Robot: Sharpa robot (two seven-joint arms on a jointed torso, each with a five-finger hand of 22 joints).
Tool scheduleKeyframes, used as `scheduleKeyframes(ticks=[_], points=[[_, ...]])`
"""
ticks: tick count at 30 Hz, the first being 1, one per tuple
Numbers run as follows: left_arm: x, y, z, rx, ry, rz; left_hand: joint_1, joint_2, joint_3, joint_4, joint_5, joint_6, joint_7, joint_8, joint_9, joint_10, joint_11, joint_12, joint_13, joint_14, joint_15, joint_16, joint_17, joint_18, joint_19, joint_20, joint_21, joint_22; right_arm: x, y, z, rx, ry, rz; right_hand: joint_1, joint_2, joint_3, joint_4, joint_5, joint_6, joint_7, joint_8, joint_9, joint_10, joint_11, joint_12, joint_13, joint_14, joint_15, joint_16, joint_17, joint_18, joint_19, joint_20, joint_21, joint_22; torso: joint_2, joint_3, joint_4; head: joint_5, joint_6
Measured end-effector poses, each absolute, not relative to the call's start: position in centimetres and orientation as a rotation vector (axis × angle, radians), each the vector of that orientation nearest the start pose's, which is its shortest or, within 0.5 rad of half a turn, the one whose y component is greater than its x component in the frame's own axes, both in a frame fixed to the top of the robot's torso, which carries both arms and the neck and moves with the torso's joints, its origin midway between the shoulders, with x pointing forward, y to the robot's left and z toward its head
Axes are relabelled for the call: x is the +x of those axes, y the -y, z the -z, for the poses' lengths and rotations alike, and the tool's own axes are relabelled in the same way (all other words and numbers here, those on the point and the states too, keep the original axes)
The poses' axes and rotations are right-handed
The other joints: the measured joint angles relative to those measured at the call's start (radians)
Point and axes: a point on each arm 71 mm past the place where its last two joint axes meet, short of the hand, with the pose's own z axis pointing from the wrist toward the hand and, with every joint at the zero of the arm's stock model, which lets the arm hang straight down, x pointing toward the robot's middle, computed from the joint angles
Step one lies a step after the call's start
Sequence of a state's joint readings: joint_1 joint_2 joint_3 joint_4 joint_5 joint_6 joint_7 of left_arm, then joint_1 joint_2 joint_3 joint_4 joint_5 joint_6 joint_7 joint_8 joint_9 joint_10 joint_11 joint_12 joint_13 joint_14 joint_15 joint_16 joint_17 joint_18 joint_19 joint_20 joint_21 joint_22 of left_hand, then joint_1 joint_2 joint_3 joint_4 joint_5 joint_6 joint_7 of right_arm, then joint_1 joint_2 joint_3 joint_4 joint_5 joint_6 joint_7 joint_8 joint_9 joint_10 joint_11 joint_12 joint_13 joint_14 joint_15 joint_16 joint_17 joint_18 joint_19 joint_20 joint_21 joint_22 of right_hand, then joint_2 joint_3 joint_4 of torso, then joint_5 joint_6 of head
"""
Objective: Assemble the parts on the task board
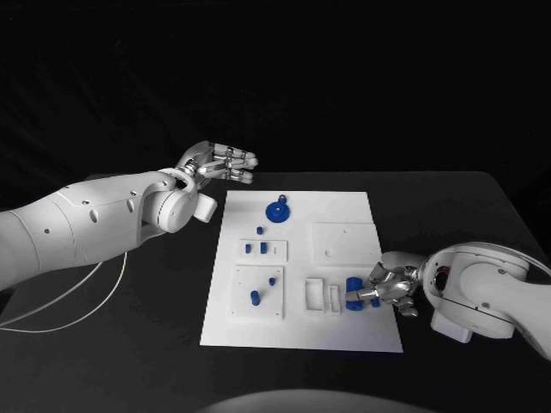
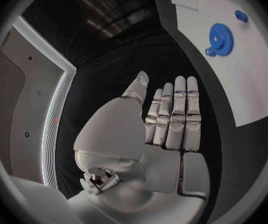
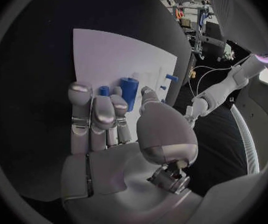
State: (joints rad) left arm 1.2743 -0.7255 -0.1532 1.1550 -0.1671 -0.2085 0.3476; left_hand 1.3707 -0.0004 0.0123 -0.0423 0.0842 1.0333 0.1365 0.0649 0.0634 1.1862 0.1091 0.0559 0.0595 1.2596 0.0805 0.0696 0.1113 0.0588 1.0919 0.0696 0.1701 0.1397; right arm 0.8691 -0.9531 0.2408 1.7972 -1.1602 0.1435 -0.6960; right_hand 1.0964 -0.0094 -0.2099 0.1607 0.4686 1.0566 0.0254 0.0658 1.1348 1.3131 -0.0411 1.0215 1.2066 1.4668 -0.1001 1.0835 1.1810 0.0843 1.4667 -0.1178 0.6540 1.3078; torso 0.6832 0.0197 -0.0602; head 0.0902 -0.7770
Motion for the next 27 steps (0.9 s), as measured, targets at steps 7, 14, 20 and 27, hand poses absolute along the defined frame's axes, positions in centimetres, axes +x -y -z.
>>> scheduleKeyframes(ticks=[7,14,20,27], points=[[54.9,-25.9,19.7,-0.928,-1.516,1.287,-0.004,-0.004,-0.005,0.005,0.0,0.0,0.0,0.0,0.0,0.0,0.0,0.0,0.0,0.0,0.0,0.0,0.0,0.0,0.0,0.0,0.0,0.0,39.9,20.0,25.2,0.23,-2.412,-0.414,-0.004,-0.017,0.012,0.04,-0.013,0.014,-0.006,0.0,0.099,0.004,-0.004,0.0,0.005,0.0,0.0,0.0,0.0,0.0,0.0,0.0,0.004,0.0,0.0,-0.0001,0.0007,0.001,-0.002],[54.9,-25.8,19.8,-0.929,-1.523,1.29,-0.008,0.0,-0.009,0.009,0.0,0.0,0.0,0.0,0.0,0.0,0.0,0.0,0.0,0.0,0.0,0.0,0.001,0.0,0.0,0.0,0.0,0.0,40.2,19.7,25.7,0.224,-2.4,-0.4,-0.008,-0.021,0.022,0.063,-0.037,0.027,-0.007,0.007,0.129,0.004,-0.004,0.004,0.006,0.0,0.0,0.0,0.0,0.0,0.0,0.0,0.004,0.0,0.0,-0.0012,0.0019,0.002,-0.004],[54.9,-25.7,19.8,-0.93,-1.528,1.292,-0.008,0.0,-0.012,0.012,0.0,0.0,0.0,0.0,0.0,0.0,0.0,0.0,0.0,0.0,0.0,0.0,0.001,0.0,0.0,0.0,0.0,0.0,40.5,19.3,25.9,0.222,-2.391,-0.399,-0.012,-0.025,0.027,0.079,-0.049,0.034,-0.011,0.007,0.136,0.004,-0.004,0.008,0.008,0.0,0.0,0.0,0.0,0.0,0.0,0.0,0.004,0.0,0.0,-0.0017,0.0032,0.0,-0.005],[54.9,-25.6,19.8,-0.932,-1.534,1.292,-0.008,0.0,-0.013,0.013,-0.004,0.0,0.0,0.0,0.0,0.0,0.0,0.0,0.0,0.0,0.0,0.0,0.002,0.0,0.0,0.0,0.0,0.0,40.7,19.0,26.0,0.214,-2.382,-0.401,0.02,0.015,-0.002,0.04,0.122,0.034,-0.011,0.007,0.136,0.004,-0.011,0.012,0.012,0.0,0.0,0.0,0.0,0.0,-0.002,-0.002,0.008,0.0,0.0,-0.0019,0.0037,-0.001,-0.006]])
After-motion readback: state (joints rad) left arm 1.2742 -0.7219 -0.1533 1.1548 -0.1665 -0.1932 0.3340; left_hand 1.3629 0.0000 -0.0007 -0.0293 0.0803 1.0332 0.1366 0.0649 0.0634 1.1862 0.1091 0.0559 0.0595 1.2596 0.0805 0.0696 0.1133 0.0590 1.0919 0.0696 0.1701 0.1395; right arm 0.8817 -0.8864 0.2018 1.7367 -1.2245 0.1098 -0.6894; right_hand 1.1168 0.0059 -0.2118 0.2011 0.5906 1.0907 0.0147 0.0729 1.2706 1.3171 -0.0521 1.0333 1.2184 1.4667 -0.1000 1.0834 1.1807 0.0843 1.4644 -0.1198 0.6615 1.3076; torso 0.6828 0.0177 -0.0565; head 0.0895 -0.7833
